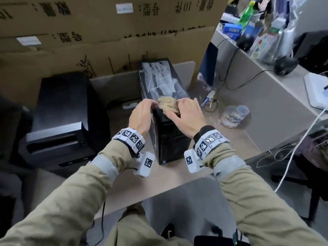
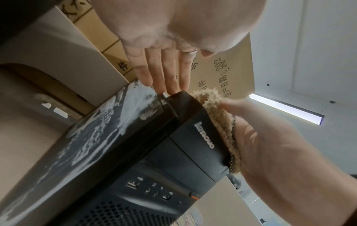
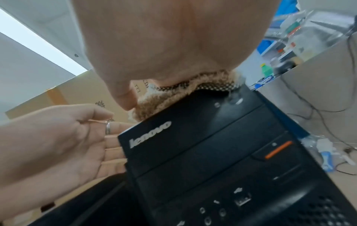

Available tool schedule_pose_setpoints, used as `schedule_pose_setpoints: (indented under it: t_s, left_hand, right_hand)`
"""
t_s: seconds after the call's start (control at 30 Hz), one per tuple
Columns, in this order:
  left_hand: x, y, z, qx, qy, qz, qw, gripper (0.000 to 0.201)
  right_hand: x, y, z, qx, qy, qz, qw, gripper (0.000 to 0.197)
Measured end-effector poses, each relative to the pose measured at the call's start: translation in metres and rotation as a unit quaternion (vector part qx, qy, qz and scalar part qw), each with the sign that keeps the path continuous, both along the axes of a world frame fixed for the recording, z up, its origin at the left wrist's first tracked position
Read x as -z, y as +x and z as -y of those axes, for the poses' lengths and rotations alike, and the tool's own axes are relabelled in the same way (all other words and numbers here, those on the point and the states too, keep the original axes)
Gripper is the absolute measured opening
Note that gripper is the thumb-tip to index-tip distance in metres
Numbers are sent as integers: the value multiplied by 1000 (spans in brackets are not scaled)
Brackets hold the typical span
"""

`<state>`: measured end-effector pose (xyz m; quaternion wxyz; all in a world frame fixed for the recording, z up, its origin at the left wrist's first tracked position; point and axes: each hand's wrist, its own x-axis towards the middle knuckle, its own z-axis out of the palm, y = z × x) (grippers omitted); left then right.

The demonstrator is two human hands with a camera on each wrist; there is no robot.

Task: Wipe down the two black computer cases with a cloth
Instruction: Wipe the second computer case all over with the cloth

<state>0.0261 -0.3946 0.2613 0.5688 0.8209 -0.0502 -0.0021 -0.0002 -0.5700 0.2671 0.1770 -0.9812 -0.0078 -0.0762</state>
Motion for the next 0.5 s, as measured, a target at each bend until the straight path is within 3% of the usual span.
schedule_pose_setpoints:
  t_s: [0.07, 0.23, 0.37, 0.5]
  left_hand:
    - [-1, 1, -7, -7, 7, 4, 1000, 40]
    - [-5, 1, -21, -29, 6, -13, 999, 32]
    - [-6, 6, -25, 2, 43, -17, 999, 35]
    - [-7, 25, -21, 54, 83, -23, 995, 21]
  right_hand:
    - [0, 4, -17, -22, -15, 14, 1000, 58]
    - [5, 13, -46, -59, -96, 1, 994, 42]
    - [0, 23, -38, -73, -96, 3, 993, 37]
    - [-5, 30, -19, -43, -97, 5, 994, 36]
